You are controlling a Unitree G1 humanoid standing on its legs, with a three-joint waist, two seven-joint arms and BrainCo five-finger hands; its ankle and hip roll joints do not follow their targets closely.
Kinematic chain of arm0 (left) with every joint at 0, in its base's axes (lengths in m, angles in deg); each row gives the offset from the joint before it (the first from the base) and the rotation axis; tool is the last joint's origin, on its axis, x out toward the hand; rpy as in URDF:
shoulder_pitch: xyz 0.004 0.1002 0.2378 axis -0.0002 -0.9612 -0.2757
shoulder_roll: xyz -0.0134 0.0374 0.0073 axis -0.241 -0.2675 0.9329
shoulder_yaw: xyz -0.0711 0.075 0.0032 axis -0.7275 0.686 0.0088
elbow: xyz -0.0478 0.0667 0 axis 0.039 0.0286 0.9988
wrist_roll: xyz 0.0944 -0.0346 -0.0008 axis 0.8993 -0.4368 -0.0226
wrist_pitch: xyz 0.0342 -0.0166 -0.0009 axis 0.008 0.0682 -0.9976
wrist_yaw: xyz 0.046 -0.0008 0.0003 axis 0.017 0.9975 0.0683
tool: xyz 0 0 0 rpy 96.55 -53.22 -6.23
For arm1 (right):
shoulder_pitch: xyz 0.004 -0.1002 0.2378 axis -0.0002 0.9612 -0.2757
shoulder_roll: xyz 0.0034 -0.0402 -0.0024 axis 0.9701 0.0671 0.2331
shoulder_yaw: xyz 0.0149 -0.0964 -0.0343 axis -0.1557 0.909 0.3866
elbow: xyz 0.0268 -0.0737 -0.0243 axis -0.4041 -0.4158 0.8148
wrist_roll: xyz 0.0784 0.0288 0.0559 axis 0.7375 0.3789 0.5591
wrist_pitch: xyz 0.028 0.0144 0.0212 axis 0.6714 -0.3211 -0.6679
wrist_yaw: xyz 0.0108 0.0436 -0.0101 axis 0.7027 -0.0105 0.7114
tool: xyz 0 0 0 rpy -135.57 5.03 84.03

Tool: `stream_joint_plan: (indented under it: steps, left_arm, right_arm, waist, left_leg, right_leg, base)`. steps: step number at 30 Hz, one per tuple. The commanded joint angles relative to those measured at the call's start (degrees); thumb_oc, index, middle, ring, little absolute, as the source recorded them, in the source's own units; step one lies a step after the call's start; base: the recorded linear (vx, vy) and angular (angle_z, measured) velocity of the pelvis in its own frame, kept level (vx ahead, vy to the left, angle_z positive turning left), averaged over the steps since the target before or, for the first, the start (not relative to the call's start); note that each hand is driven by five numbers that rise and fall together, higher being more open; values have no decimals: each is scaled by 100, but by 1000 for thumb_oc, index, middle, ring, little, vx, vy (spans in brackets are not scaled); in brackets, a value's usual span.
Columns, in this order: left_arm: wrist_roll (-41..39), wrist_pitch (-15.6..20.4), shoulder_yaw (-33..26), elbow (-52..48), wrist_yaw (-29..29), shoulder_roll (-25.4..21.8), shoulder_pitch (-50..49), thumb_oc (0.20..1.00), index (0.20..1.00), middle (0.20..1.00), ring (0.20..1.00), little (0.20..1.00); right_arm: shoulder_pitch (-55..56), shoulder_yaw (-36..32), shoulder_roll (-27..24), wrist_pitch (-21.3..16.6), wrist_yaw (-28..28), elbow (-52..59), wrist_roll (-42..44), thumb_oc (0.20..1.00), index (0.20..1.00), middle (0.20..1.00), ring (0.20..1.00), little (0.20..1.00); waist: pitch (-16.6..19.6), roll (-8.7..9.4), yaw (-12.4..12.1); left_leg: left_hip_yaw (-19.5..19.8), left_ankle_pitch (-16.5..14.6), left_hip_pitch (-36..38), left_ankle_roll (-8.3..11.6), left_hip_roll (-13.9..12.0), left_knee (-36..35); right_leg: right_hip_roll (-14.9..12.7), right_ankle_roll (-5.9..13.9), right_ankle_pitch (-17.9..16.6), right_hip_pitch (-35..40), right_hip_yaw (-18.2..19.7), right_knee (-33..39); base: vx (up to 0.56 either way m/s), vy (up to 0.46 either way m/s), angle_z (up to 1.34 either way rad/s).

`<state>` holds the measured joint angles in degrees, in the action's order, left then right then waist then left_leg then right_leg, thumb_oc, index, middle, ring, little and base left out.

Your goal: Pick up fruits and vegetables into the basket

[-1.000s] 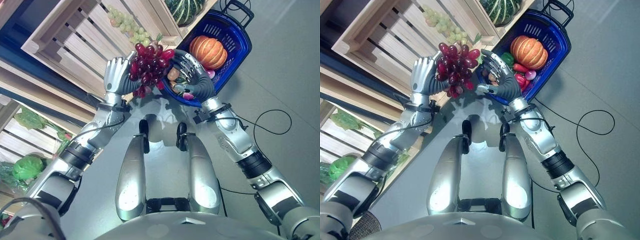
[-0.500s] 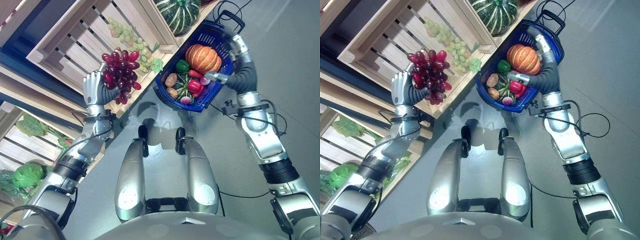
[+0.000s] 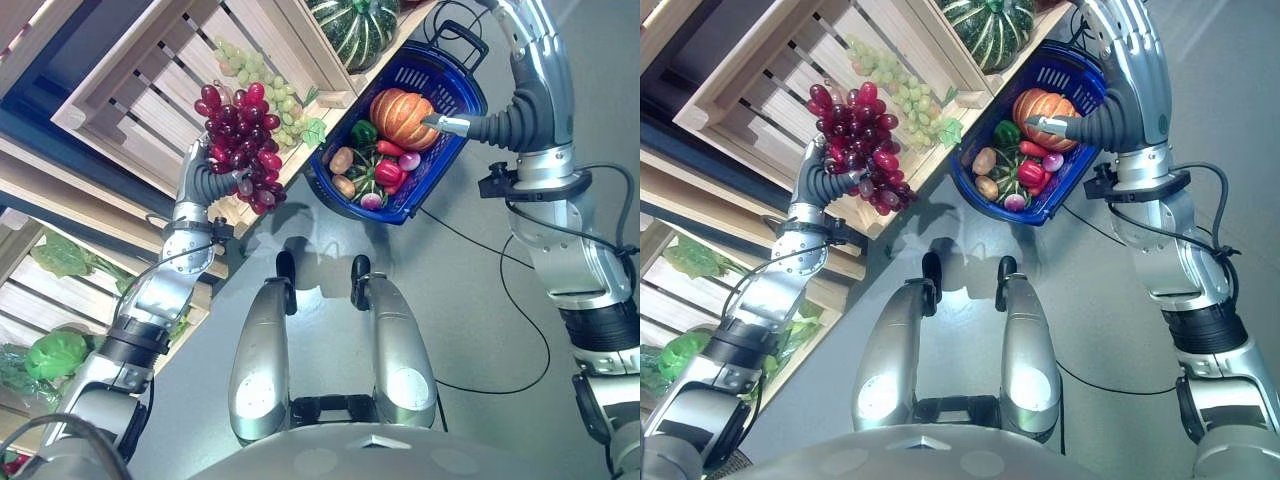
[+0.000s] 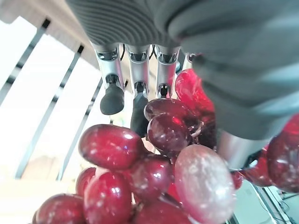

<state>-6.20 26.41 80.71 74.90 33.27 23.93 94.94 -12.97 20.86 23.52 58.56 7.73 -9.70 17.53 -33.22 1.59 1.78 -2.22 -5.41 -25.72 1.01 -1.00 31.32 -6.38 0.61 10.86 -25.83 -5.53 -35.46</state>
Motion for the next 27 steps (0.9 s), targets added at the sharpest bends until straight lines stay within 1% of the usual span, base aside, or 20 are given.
stream_joint_plan:
  steps: [1,2,3,6,8,10,12,13,14,15,16,17,18,19,20,22,24,25,26,27]
  left_arm:
    - [332,565,-520,-911,-266,-129,9,200,200,200,200,200]
    - [627,567,-577,-1024,-479,-195,54,200,200,200,200,200]
    - [776,563,-610,-1082,-565,-205,91,200,200,200,200,200]
    - [1255,533,-582,-1155,-934,-228,167,200,200,200,200,200]
    - [1407,492,-519,-1185,-1008,-216,224,200,200,200,200,200]
    - [1563,439,-456,-1208,-1112,-213,293,200,200,200,200,200]
    - [1570,468,-407,-1206,-1216,-197,334,200,200,200,200,200]
    - [1514,495,-395,-1211,-1239,-171,345,200,200,200,200,200]
    - [1420,531,-383,-1205,-1242,-143,347,200,200,200,200,200]
    - [1135,581,-374,-1200,-1207,-91,362,200,200,200,200,200]
    - [988,597,-375,-1208,-1189,-57,371,200,200,200,200,200]
    - [855,653,-379,-1206,-1196,-20,355,200,200,200,200,200]
    - [619,723,-388,-1203,-1195,25,355,200,200,200,200,200]
    - [501,742,-395,-1198,-1154,63,349,200,200,200,200,200]
    - [266,841,-413,-1205,-1124,141,342,200,200,200,200,200]
    - [-27,991,-466,-1235,-1034,224,300,200,200,200,200,200]
    - [-330,1037,-492,-1312,-916,303,275,200,200,200,200,200]
    - [-606,1100,-503,-1364,-776,364,256,200,200,200,200,200]
    - [-666,1114,-508,-1378,-734,380,245,200,200,200,200,200]
    - [-1073,1278,-508,-1450,-513,467,198,200,200,200,200,200]
  right_arm:
    - [-256,22,-187,108,-305,503,407,1000,1000,1000,1000,1000]
    - [-257,100,-106,269,-530,511,1150,1000,1000,1000,1000,1000]
    - [-241,149,-4,379,-654,493,1473,1000,1000,1000,1000,1000]
    - [-237,319,238,664,-709,418,2171,1000,1000,1000,1000,1000]
    - [-243,445,399,714,-607,359,2380,1000,1000,1000,1000,1000]
    - [-305,555,541,704,-510,328,2512,1000,1000,1000,1000,1000]
    - [-341,620,680,799,-455,330,2762,1000,1000,1000,1000,1000]
    - [-357,649,738,846,-423,318,2775,1000,1000,1000,1000,1000]
    - [-369,678,788,891,-391,301,2808,1000,1000,1000,1000,1000]
    - [-392,716,872,943,-326,270,2891,1000,1000,1000,1000,1000]
    - [-390,728,919,944,-261,262,2954,1000,1000,1000,1000,1000]
    - [-361,741,967,942,-214,247,3003,1000,1000,1000,1000,1000]
    - [-339,743,1030,936,-89,236,3092,1000,1000,1000,1000,1000]
    - [-313,740,1073,929,-30,222,3145,1000,1000,1000,1000,1000]
    - [-271,726,1154,924,30,204,3378,1000,1000,1000,1000,1000]
    - [-130,688,1275,907,33,174,3621,1000,1000,1000,1000,1000]
    - [-39,687,1358,890,-36,160,3905,1000,1000,1000,1000,1000]
    - [28,701,1423,906,-109,155,4188,1000,1000,1000,1000,1000]
    - [50,708,1445,904,-131,150,4229,1000,1000,1000,1000,1000]
    - [135,741,1558,875,-243,110,4461,1000,1000,1000,1000,1000]
  waist:
    - [342,-35,-5]
    - [342,-31,-22]
    - [342,-23,-29]
    - [342,16,-52]
    - [342,36,-82]
    - [342,64,-103]
    - [342,83,-122]
    - [342,85,-130]
    - [342,83,-137]
    - [342,85,-143]
    - [342,90,-145]
    - [342,86,-151]
    - [342,89,-147]
    - [342,84,-145]
    - [342,77,-136]
    - [342,45,-115]
    - [342,27,-97]
    - [342,17,-86]
    - [342,14,-82]
    - [342,-7,-65]
  left_leg:
    - [-600,-610,382,-388,240,77]
    - [-587,-595,355,-385,256,80]
    - [-576,-611,345,-383,274,89]
    - [-570,-556,284,-385,295,79]
    - [-563,-605,283,-383,292,114]
    - [-568,-539,249,-394,283,92]
    - [-570,-544,241,-402,276,108]
    - [-571,-542,238,-404,274,111]
    - [-572,-603,262,-401,265,145]
    - [-580,-602,263,-405,259,149]
    - [-588,-545,242,-410,259,119]
    - [-584,-597,274,-403,254,135]
    - [-596,-551,261,-408,248,113]
    - [-598,-597,288,-407,245,129]
    - [-612,-547,278,-415,246,105]
    - [-620,-589,325,-412,245,106]
    - [-629,-585,335,-414,244,102]
    - [-632,-582,349,-413,244,99]
    - [-632,-580,356,-412,244,95]
    - [-633,-568,379,-410,246,83]
  right_leg:
    - [164,146,-286,163,-234,330]
    - [169,132,-293,152,-236,338]
    - [173,127,-278,148,-239,334]
    - [173,107,-333,112,-246,364]
    - [162,107,-283,125,-263,329]
    - [153,90,-348,107,-286,354]
    - [149,84,-347,95,-298,323]
    - [151,79,-346,83,-304,305]
    - [151,86,-288,96,-302,256]
    - [154,79,-288,90,-303,243]
    - [155,69,-343,69,-308,275]
    - [156,82,-289,89,-306,239]
    - [155,74,-332,66,-310,250]
    - [156,83,-288,82,-305,222]
    - [154,72,-332,61,-305,242]
    - [154,86,-283,74,-289,208]
    - [152,81,-278,74,-282,205]
    - [150,78,-278,86,-280,210]
    - [149,77,-278,91,-280,213]
    - [148,71,-278,108,-277,217]
  base:
    - [0,0,0]
    - [0,0,0]
    - [-6,-30,2]
    - [-14,-35,3]
    - [4,-37,3]
    - [-3,-45,2]
    - [19,-32,5]
    - [32,-10,6]
    - [36,-9,6]
    - [13,-10,5]
    - [15,-9,4]
    - [0,0,0]
    - [33,0,1]
    - [0,0,0]
    - [0,0,0]
    - [15,18,2]
    - [16,32,2]
    - [0,0,0]
    - [16,36,-1]
    - [0,0,0]
